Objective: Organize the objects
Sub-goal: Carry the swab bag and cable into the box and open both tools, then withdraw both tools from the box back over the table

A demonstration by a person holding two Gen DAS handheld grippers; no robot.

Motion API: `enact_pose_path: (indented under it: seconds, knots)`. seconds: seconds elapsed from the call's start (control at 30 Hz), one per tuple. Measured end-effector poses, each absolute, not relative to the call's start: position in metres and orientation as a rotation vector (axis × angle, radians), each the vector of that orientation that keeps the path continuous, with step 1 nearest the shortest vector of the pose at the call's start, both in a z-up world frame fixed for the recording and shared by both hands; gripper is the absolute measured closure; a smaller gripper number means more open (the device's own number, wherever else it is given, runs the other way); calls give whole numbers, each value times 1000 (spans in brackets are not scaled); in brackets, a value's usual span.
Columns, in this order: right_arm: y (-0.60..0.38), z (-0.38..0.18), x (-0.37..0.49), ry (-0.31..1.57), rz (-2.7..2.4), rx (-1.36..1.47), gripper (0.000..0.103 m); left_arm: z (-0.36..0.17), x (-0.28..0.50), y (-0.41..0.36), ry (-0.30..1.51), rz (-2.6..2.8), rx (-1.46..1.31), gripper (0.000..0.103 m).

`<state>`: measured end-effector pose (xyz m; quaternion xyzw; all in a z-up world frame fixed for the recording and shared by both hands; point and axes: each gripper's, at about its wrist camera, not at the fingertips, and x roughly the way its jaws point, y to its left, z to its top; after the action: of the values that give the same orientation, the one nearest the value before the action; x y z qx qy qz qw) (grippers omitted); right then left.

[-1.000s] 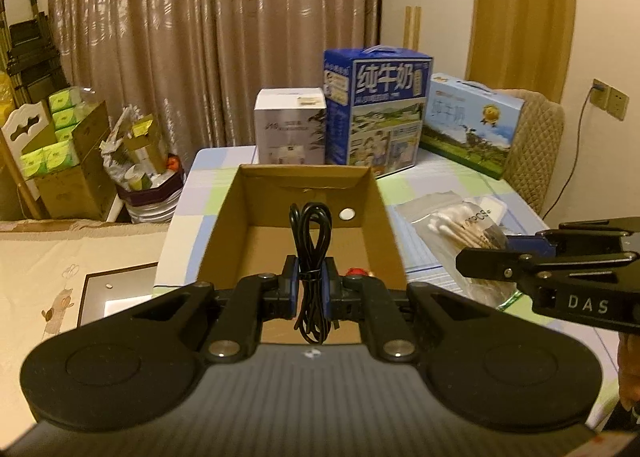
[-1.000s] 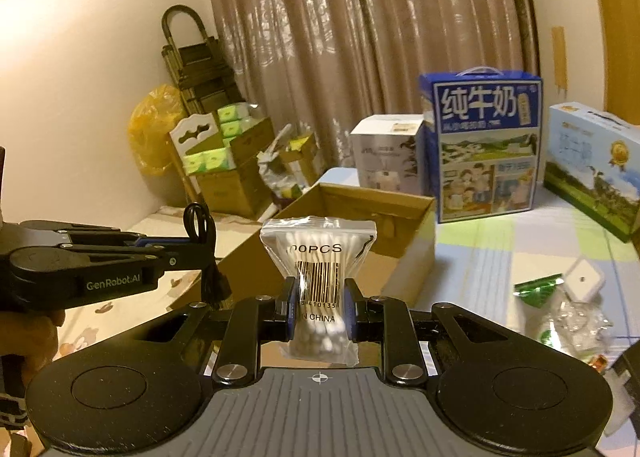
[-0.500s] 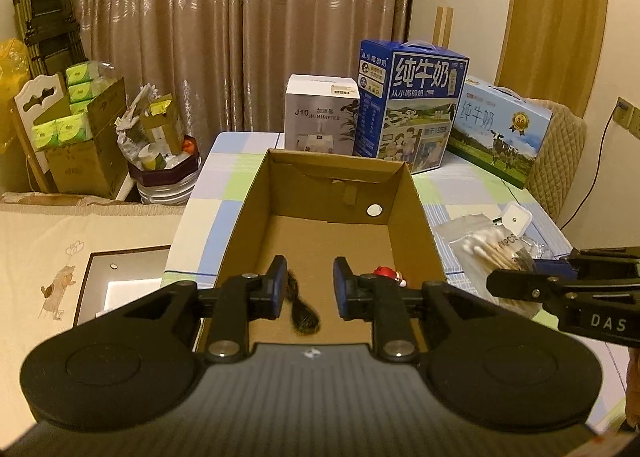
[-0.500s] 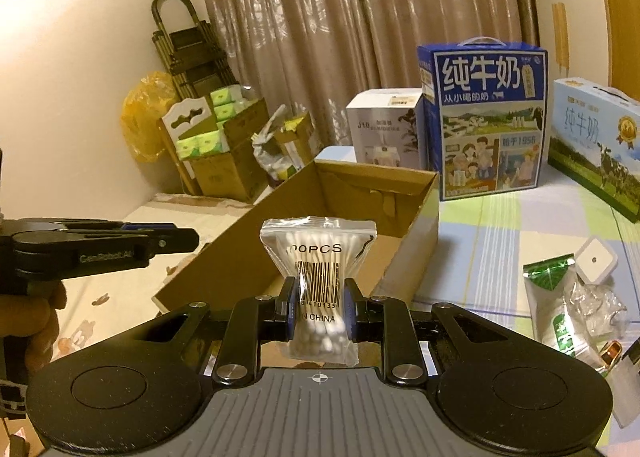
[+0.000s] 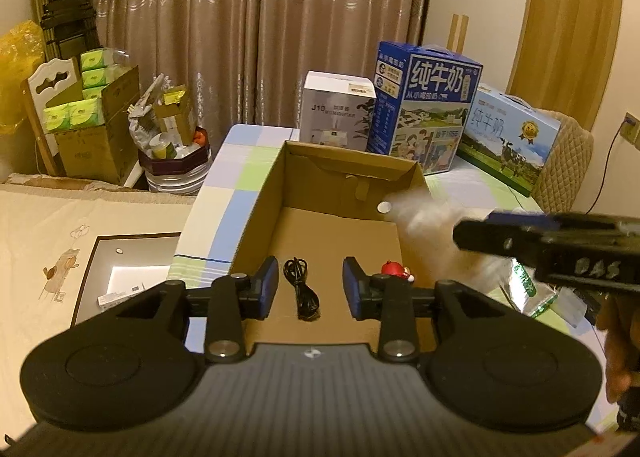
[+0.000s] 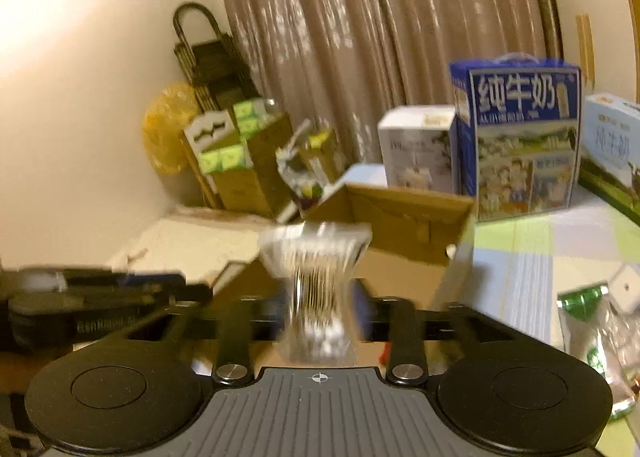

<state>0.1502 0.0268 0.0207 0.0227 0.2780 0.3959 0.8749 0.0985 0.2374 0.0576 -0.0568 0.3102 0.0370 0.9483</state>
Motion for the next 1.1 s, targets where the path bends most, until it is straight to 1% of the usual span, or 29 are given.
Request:
enact_pose_path:
  seconds: [0.13,0.3,0.43,0.53,0.57,0.6,0.73,0.8,0.93,1.1]
  knots:
    - [16,21,148,588,811,77,40,59,92,237,620,87,-114,67]
    - [-14,7,136,637,751,108,40,60,82,229,605,67,-137,51]
    - [-48,-3,120,666,681,142,40,63,74,214,598,42,-150,45]
    - [-76,-7,109,681,619,153,40,66,68,200,593,19,-159,37]
    - [-86,-7,105,685,597,157,40,67,66,194,589,11,-160,33]
    - [-96,-8,101,685,578,162,40,67,65,188,585,3,-160,30]
    - [-134,-2,86,671,505,164,40,71,63,158,581,-56,-150,24]
    - [-152,0,80,663,469,167,40,73,63,142,574,-86,-144,18]
    - [-184,4,67,655,405,177,40,75,65,107,567,-152,-128,14]
    - [-219,8,53,651,336,184,40,74,66,68,572,-217,-107,6]
